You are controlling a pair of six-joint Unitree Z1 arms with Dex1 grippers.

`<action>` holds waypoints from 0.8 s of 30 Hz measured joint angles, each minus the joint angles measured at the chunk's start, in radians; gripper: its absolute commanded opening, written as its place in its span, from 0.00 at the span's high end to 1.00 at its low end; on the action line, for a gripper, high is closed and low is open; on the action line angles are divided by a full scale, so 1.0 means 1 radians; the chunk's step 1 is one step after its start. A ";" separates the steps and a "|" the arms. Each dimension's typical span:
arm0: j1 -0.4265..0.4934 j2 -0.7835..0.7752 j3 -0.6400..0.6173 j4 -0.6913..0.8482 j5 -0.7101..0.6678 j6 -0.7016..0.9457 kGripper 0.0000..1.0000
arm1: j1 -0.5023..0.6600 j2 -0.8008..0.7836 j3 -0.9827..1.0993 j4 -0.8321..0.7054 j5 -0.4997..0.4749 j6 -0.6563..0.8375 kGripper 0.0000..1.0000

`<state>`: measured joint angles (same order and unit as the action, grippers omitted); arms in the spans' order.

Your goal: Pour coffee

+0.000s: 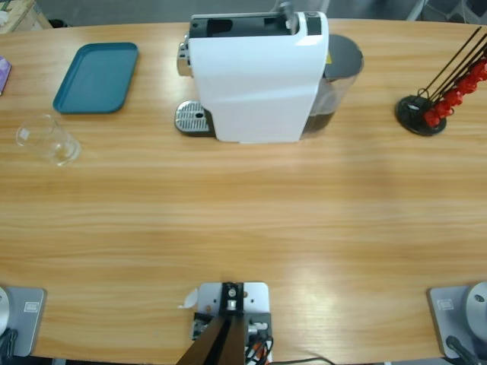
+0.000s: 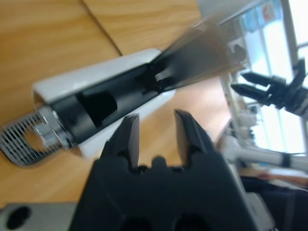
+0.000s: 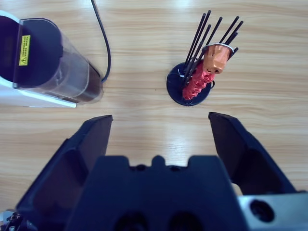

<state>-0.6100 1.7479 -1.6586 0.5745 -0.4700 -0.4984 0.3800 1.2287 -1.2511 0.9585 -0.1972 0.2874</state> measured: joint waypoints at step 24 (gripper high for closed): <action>-0.188 -0.452 0.484 0.005 0.487 0.745 0.00 | -0.227 0.041 0.080 -0.194 0.020 0.030 0.15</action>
<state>-0.7982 1.2958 -1.1747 0.5796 0.0170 0.2462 0.1526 1.2693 -1.1708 0.7646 -0.1772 0.3176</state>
